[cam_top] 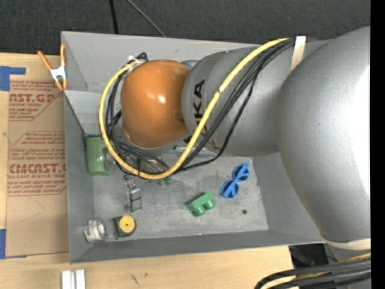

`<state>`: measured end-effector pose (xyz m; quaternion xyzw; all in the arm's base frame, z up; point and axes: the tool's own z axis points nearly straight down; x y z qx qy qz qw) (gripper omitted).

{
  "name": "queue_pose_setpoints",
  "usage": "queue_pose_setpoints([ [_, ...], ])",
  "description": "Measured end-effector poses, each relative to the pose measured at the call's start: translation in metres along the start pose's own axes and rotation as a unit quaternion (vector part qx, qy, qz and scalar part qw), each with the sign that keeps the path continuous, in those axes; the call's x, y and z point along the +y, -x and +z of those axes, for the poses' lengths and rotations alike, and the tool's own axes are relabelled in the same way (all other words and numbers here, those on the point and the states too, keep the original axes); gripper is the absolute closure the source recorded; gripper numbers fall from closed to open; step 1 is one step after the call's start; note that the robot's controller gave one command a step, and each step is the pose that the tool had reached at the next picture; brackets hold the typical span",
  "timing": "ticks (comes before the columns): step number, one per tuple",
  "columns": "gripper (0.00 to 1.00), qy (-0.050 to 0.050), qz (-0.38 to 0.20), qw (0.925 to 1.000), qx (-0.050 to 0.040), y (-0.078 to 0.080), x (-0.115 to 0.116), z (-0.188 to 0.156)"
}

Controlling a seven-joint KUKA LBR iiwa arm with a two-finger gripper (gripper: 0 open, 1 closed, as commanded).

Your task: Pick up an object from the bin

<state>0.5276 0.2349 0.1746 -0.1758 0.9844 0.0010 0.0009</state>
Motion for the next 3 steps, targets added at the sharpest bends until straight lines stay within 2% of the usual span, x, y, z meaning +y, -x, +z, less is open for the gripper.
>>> queue_pose_setpoints([
  [1, 0.00, 0.000, -0.127, 0.9919, 0.0035, -0.0125, 0.0075, 0.1074],
  [2, 1.00, 0.000, -0.126, 0.9920, 0.0011, -0.0104, 0.0079, 0.1032],
  [3, 0.00, 0.000, -0.126, 0.9920, -0.0017, -0.0096, 0.0081, 0.1038],
])
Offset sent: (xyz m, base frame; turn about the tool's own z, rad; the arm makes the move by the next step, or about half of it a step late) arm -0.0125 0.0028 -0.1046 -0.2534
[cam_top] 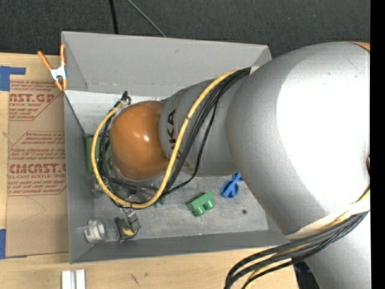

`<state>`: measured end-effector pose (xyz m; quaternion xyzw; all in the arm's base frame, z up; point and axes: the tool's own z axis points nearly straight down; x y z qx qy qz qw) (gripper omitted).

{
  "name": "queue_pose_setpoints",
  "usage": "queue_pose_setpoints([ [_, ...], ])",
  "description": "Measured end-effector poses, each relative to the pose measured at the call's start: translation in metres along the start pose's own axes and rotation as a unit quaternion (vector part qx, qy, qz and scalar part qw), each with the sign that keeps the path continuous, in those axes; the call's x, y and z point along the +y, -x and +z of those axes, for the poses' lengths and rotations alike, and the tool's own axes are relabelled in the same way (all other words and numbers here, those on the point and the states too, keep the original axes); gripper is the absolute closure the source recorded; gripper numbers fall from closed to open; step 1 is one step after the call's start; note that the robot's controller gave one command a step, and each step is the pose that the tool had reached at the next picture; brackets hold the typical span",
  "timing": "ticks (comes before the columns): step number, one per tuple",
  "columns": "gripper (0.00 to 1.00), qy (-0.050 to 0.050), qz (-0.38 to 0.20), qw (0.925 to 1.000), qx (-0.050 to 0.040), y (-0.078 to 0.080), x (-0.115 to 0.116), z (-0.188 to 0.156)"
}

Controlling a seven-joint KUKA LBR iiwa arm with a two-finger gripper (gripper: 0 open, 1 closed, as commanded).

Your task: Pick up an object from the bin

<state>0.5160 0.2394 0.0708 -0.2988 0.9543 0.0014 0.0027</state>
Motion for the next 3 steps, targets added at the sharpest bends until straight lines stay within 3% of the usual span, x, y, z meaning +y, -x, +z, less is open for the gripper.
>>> queue_pose_setpoints([
  [1, 0.00, -0.001, 0.023, 0.9997, -0.0014, -0.026, 0.025, -0.006],
  [2, 0.00, -0.003, -0.050, 0.9988, 0.0005, -0.045, -0.092, -0.073],
  [3, 0.00, 0.001, 0.034, 0.9994, 0.0011, -0.035, -0.010, 0.002],
])
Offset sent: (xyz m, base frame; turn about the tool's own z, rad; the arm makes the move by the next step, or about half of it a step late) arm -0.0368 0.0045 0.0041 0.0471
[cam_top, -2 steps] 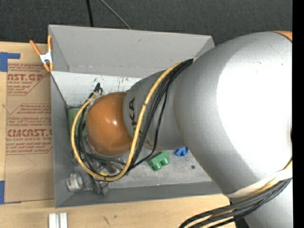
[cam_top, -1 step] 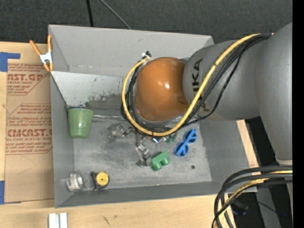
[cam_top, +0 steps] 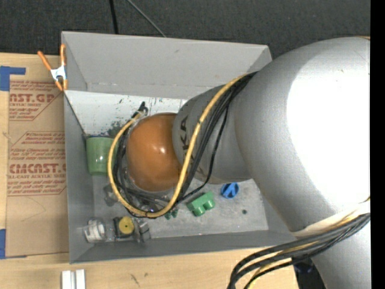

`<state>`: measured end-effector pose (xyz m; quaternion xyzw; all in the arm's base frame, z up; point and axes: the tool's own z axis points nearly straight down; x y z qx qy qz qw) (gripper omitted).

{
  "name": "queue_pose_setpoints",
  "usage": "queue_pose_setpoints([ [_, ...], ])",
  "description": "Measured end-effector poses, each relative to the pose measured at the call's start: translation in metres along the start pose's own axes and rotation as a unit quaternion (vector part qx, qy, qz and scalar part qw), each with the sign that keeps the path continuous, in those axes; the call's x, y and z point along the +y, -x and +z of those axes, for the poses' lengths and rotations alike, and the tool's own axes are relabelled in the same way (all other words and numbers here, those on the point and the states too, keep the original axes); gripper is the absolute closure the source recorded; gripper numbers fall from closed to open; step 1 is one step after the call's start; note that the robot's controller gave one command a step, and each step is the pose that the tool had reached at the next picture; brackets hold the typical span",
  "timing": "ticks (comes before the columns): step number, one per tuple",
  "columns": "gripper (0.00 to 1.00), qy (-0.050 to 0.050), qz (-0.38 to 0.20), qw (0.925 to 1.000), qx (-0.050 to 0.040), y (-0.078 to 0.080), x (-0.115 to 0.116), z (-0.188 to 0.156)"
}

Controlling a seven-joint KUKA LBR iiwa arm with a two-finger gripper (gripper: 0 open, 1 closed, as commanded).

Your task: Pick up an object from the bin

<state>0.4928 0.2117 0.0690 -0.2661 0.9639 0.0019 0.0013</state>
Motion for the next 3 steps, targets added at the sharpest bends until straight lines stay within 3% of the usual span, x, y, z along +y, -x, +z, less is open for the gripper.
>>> queue_pose_setpoints([
  [1, 1.00, -0.001, 0.002, 1.0000, 0.0006, -0.0003, -0.0024, -0.0009],
  [2, 0.00, -0.001, 0.002, 1.0000, 0.0001, -0.0001, -0.0022, -0.0008],
  [3, 0.00, -0.001, -0.026, 0.9997, 0.0005, -0.0027, -0.0061, -0.0008],
])
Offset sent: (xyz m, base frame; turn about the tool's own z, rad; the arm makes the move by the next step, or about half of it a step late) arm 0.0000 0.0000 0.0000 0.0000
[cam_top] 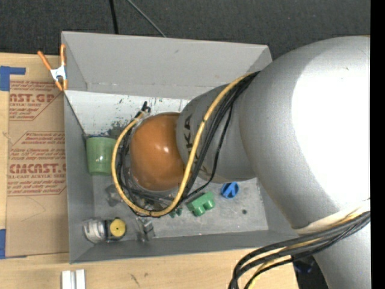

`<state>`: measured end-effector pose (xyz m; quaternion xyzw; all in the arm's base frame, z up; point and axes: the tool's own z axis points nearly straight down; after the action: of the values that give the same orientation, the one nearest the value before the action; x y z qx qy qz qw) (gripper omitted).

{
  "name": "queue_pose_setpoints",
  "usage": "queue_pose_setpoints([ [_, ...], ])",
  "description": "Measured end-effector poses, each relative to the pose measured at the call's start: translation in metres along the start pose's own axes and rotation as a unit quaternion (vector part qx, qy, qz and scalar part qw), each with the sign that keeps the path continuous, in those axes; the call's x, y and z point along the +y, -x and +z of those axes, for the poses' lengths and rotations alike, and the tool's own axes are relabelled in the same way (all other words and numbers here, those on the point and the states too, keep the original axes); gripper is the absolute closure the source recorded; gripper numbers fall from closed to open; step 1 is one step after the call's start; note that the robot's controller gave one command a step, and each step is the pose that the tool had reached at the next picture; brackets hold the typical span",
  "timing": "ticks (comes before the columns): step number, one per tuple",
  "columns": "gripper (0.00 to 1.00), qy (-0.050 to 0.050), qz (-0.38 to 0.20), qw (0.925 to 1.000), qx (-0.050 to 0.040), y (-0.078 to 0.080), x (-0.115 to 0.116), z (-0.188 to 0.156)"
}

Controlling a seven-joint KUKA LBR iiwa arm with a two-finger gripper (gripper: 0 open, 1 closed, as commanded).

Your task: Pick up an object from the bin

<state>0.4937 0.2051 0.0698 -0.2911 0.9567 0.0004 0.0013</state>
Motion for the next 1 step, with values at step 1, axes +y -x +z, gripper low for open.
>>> queue_pose_setpoints([
  [1, 0.00, -0.002, -0.023, 0.9997, -0.0059, 0.0152, 0.0388, -0.0025],
])
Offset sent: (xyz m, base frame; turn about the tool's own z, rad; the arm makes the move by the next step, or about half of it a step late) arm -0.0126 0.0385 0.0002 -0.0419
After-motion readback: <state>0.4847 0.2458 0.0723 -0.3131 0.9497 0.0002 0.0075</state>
